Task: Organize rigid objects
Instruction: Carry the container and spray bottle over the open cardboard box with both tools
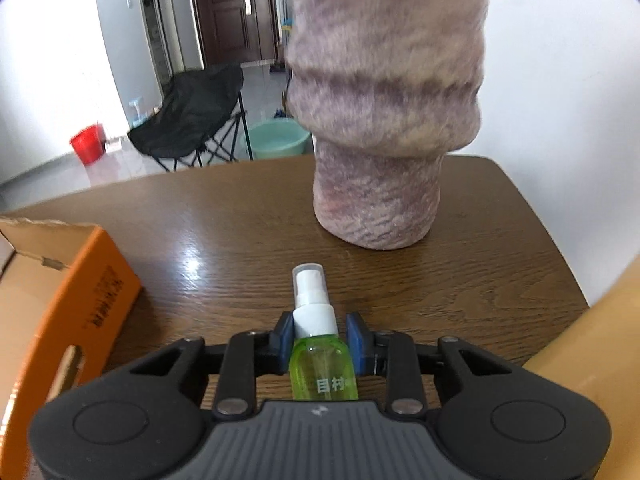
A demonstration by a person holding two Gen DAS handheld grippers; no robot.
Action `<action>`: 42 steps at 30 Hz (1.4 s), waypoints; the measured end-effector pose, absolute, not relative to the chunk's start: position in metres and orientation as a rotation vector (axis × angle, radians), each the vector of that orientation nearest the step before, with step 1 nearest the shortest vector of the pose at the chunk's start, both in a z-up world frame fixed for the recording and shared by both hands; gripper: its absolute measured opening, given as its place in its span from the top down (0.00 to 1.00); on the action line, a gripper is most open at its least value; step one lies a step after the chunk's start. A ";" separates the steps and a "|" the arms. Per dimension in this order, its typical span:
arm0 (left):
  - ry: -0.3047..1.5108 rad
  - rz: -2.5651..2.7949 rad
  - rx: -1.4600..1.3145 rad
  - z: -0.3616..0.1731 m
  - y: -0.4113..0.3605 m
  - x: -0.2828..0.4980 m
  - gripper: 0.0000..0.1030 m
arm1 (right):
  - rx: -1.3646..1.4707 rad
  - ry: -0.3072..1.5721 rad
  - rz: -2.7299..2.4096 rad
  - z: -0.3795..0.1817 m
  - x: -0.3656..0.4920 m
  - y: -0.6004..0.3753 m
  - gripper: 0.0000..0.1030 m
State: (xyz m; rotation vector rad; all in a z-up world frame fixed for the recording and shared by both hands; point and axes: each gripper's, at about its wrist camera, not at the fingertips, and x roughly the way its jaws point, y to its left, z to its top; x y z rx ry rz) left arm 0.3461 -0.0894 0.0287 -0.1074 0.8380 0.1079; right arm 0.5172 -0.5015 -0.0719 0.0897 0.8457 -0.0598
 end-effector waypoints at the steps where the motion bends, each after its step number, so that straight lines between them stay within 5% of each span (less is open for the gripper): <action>1: 0.841 0.101 -0.102 0.028 -0.088 0.348 0.35 | 0.100 0.836 -0.064 -0.070 0.513 -0.500 0.74; 14: 0.793 -0.012 -0.041 0.019 -0.061 0.357 0.35 | 0.136 0.683 -0.100 -0.034 0.452 -0.462 0.80; 26: 0.696 -0.051 -0.019 0.005 -0.049 0.277 0.35 | 0.080 0.438 -0.057 0.000 0.326 -0.413 0.80; 42: 0.665 -0.063 -0.023 0.017 0.000 0.203 0.35 | 0.048 0.369 0.072 0.028 0.197 -0.322 0.80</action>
